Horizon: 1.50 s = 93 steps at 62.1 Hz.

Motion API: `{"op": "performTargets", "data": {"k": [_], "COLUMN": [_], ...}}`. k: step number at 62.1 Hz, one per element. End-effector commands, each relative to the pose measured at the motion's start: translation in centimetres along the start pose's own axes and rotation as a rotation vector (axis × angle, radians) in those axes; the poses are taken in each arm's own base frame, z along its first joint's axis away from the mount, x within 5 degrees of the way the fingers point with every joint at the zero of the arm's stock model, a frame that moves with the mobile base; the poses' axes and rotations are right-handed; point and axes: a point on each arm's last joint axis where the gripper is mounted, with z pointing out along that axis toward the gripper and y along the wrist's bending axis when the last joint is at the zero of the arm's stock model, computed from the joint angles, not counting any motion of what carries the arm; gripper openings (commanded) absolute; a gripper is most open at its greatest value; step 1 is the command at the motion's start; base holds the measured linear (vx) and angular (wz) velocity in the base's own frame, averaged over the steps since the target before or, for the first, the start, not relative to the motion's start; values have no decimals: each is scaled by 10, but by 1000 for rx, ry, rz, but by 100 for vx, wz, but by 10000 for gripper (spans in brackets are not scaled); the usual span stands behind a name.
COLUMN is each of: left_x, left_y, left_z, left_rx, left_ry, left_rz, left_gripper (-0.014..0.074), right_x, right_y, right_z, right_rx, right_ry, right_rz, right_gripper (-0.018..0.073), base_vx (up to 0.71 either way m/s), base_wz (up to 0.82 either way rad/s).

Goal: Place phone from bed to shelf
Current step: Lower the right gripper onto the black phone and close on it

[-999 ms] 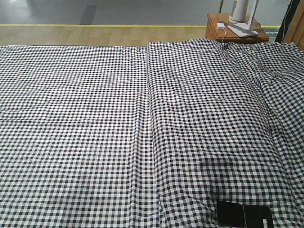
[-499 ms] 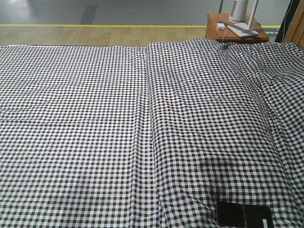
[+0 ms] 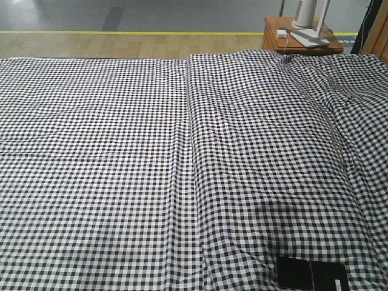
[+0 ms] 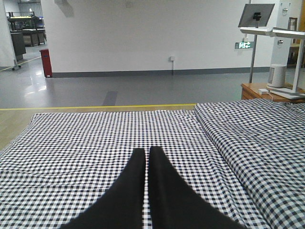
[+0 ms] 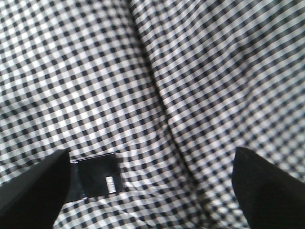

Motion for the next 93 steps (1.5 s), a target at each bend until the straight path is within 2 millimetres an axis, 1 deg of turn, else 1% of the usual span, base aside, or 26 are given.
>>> {"op": "performTargets", "data": {"k": [1, 8, 13, 20, 26, 35, 41, 47, 62, 73, 93], "left_x": [-16, -16, -16, -16, -16, -16, -16, -16, -16, -16, -16], "left_y": [0, 0, 0, 0, 0, 0, 0, 0, 0, 0, 0], "left_z": [-2, -2, -2, -2, -2, -2, -2, -2, -2, -2, -2], "left_rx": [-2, -2, -2, -2, -2, -2, -2, -2, -2, -2, -2], "left_ry": [-107, -107, -107, -107, -107, -107, -107, -107, -107, -107, -107], "left_rz": [-19, -19, -19, -19, -19, -19, -19, -19, -19, -19, -19], "left_gripper": [1, 1, 1, 1, 1, 1, 1, 1, 1, 1, 1], "right_x": [-10, -4, 1, 11, 22, 43, 59, 74, 98, 103, 108], "right_y": [-14, -29, -36, -44, -42, -34, -31, -29, -28, -29, -30], "right_z": [0, 28, 47, 80, 109, 145, 167, 186, 219, 239, 257], "right_rx": [-54, -151, -211, -291, -390, -568, -655, -697, -757, -814, -840], "right_ry": [-82, -53, -29, 10, 62, 159, 232, 283, 372, 401, 417], "right_rz": [-2, 12, -6, -15, -24, -8, 15, 28, 67, 73, 82], "right_gripper": [633, 626, 622, 616, 614, 611, 609, 607, 601, 592, 592], "base_vx": [0, 0, 0, 0, 0, 0, 0, 0, 0, 0, 0], "base_wz": [0, 0, 0, 0, 0, 0, 0, 0, 0, 0, 0]}}
